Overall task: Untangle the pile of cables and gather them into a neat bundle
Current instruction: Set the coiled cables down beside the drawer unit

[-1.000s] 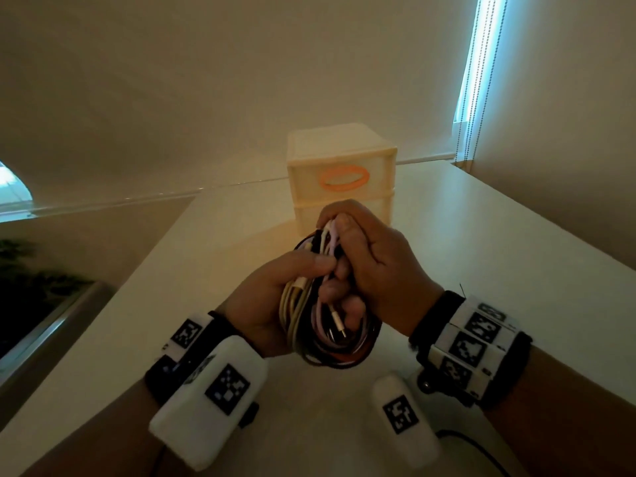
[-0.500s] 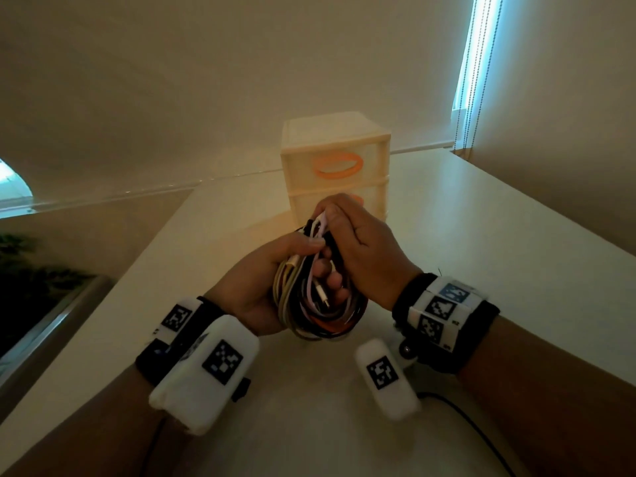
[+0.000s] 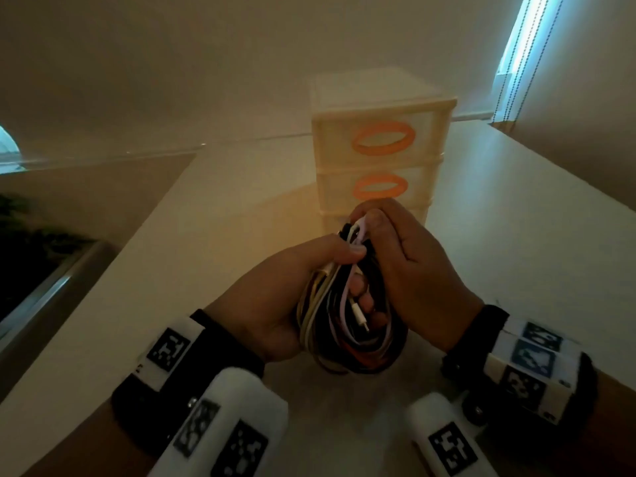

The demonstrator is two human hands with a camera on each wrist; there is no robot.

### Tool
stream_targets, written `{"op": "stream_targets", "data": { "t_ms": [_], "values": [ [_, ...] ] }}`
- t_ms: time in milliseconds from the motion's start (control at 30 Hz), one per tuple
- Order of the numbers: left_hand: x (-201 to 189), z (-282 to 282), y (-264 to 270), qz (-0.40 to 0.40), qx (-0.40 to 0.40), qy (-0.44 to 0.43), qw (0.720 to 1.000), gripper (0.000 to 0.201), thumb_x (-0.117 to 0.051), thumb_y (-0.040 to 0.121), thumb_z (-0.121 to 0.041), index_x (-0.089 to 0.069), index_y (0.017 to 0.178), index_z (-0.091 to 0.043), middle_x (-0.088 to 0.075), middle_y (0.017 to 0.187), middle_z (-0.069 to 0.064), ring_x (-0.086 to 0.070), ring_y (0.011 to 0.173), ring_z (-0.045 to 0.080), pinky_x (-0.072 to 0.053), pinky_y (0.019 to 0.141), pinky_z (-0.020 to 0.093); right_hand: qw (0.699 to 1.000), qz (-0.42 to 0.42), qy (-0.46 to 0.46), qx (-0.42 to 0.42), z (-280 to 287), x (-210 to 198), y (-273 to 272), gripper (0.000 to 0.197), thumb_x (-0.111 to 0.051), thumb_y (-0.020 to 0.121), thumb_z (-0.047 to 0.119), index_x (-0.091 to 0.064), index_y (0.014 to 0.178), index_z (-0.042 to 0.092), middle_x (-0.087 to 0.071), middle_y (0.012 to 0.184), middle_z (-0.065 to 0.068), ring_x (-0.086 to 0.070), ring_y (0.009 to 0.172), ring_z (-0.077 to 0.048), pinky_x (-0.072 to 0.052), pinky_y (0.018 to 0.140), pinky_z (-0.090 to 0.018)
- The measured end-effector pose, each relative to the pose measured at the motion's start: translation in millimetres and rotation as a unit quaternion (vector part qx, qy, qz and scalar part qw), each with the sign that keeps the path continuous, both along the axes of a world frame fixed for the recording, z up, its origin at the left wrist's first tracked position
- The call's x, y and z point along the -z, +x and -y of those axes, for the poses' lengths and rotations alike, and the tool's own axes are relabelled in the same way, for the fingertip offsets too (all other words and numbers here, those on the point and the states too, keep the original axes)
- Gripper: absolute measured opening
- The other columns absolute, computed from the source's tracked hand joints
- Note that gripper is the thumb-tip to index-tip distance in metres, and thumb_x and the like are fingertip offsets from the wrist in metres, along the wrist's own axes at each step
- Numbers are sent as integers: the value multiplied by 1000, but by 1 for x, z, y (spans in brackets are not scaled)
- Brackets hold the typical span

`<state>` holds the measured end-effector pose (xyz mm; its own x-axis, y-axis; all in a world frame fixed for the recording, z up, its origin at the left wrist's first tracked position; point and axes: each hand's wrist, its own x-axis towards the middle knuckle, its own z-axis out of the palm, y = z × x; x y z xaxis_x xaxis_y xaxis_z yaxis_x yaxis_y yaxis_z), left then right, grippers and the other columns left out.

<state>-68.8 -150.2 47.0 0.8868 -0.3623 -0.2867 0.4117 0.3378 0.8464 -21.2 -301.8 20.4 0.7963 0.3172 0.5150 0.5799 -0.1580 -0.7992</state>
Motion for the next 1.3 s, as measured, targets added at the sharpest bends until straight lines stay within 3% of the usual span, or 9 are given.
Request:
{"op": "stream_targets", "data": {
  "t_ms": [133,267,467,533,667,800,1033,1167,1300],
  "values": [
    [23,-12,16,32,-40,-4,999,37,-46,100,-5,-56,135,-4,-58,74,18,-59,65,23,-56,64,29,994,-96,-3,-57,-3,14,11,29,-35,108,36,-58,105,19,-62,80,-2,-60,69,-27,-53,65,-50],
    [25,-8,18,-26,-13,-143,989,49,-50,91,-2,-56,138,-14,-53,66,12,-55,61,24,-51,69,37,980,-190,36,-52,3,18,20,30,-41,106,36,-63,113,17,-69,88,-3,-67,80,-28,-54,75,-56],
    [-14,-7,37,-65,-48,-52,995,58,-46,95,0,-43,151,-13,-65,68,10,-63,61,25,-53,69,37,949,-298,86,-51,6,-21,27,23,-46,106,14,-67,114,8,-74,101,-4,-71,94,-17,-55,84,-30],
    [-37,-6,35,-99,-64,-22,993,51,-44,97,-1,-44,148,-10,-70,73,8,-68,63,22,-55,68,36,926,-364,68,-75,-2,-45,21,21,-42,108,23,-59,114,12,-71,88,-9,-69,76,-24,-58,72,-41],
    [-77,6,31,-134,-83,55,986,34,-50,101,-6,-53,135,-5,-59,70,14,-60,60,28,-53,63,38,928,-372,18,-21,-8,-90,14,18,-38,109,31,-54,103,23,-63,58,-5,-57,46,-21,-47,48,-29],
    [-101,22,35,-130,-100,136,977,29,-60,98,-16,-61,127,-13,-67,83,14,-64,65,28,-58,64,41,946,-312,-44,80,-5,-96,24,16,-46,106,31,-57,96,25,-60,66,6,-56,56,-1,-42,53,-14],
    [-104,16,23,-123,-124,174,969,31,-67,96,-23,-63,127,-29,-73,115,3,-75,94,26,-62,82,45,932,-355,-51,59,-14,-95,19,12,-49,104,33,-58,100,26,-61,74,5,-57,59,2,-42,52,-12],
    [-112,7,28,-72,-44,270,959,14,-64,99,-28,-67,109,-37,-74,107,0,-74,90,22,-62,83,42,935,-348,-53,33,-13,-96,15,13,-46,105,35,-56,104,27,-58,74,5,-54,56,1,-42,55,-19],
    [-110,6,30,-21,-68,323,944,14,-63,98,-26,-72,103,-17,-72,85,3,-70,73,23,-61,71,39,930,-365,-38,-9,-10,-107,16,13,-43,106,36,-53,105,28,-58,74,-2,-53,54,-8,-47,54,-31]
  ]
}}
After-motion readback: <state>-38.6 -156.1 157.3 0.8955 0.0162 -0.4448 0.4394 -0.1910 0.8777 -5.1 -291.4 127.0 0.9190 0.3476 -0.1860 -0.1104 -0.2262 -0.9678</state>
